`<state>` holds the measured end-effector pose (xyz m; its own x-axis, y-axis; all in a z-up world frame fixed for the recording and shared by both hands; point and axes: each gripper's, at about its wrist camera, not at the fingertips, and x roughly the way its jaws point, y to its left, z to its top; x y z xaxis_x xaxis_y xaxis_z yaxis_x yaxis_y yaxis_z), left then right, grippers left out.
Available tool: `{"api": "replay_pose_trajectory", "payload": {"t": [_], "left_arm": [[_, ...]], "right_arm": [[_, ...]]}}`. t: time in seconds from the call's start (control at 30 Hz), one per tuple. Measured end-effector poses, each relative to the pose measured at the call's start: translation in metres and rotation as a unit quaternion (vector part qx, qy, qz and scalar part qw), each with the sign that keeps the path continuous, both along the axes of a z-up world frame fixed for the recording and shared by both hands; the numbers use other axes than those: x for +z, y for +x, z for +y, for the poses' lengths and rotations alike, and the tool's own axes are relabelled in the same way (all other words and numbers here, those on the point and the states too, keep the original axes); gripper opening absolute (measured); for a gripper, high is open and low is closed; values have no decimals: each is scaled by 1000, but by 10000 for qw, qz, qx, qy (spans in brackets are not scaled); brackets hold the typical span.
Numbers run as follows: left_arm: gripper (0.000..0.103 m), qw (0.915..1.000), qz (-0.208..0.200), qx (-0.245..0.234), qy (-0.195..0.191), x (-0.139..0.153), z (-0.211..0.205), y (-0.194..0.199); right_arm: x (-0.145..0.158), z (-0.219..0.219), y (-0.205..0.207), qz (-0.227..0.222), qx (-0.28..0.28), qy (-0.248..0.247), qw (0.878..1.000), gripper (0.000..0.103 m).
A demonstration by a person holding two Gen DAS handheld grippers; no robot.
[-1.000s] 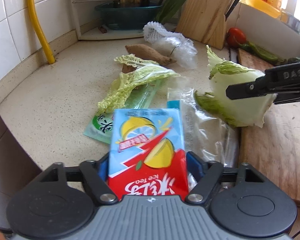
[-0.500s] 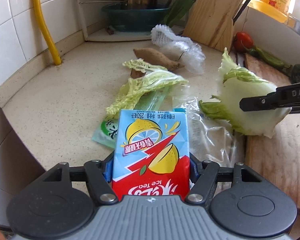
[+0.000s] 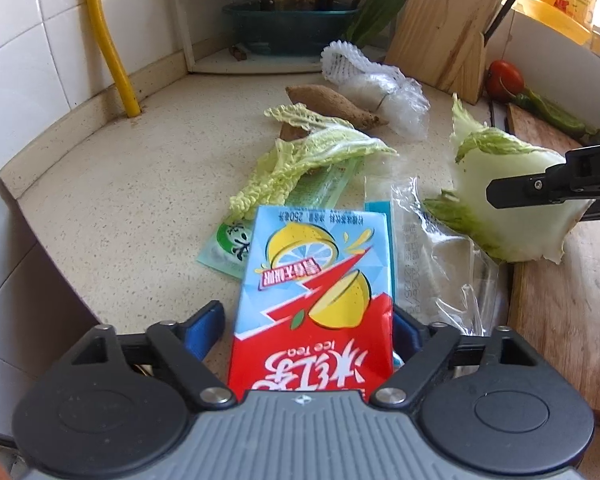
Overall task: Collect trash
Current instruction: 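Hold the carton in the left tool while the right tool holds the cabbage, then carry the ice tea carton and cabbage half with both tools over the bin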
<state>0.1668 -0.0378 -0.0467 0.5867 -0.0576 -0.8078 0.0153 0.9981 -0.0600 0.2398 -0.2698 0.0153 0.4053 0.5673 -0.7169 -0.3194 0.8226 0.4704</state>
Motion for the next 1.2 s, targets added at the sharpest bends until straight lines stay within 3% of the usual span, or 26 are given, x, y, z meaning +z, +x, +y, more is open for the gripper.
{"api": "replay_pose_trajectory", "payload": {"t": [0.17,0.23,0.3,0.47,0.57,0.8,1.2], "left_arm": [[64,10000,-58,57,-40,2,3,-3],[64,10000,-75,10,-40,2,4,-5],[64,9999,-89,-18,-60,2,5,-5],[64,9996,-148,-123,-211,2,9,-7],[64,9992,-196,-217,-277,5,11,-11],[64,9982,-271,-435,-303,13,13,-22],[64,9970,-438,-461,-441,24,35,-44]], "right_arm": [[-1,2,4,46,103,41,9999,52],[1,4,3,52,129,-10,9999,54],[3,7,-1,-52,160,-130,9998,52],[7,2,-10,-165,-94,-297,9994,27],[7,-6,-15,-50,-293,-135,9995,22],[21,-8,-41,-231,-545,-207,9980,22],[45,-47,-72,-449,-1605,164,9859,22]]}}
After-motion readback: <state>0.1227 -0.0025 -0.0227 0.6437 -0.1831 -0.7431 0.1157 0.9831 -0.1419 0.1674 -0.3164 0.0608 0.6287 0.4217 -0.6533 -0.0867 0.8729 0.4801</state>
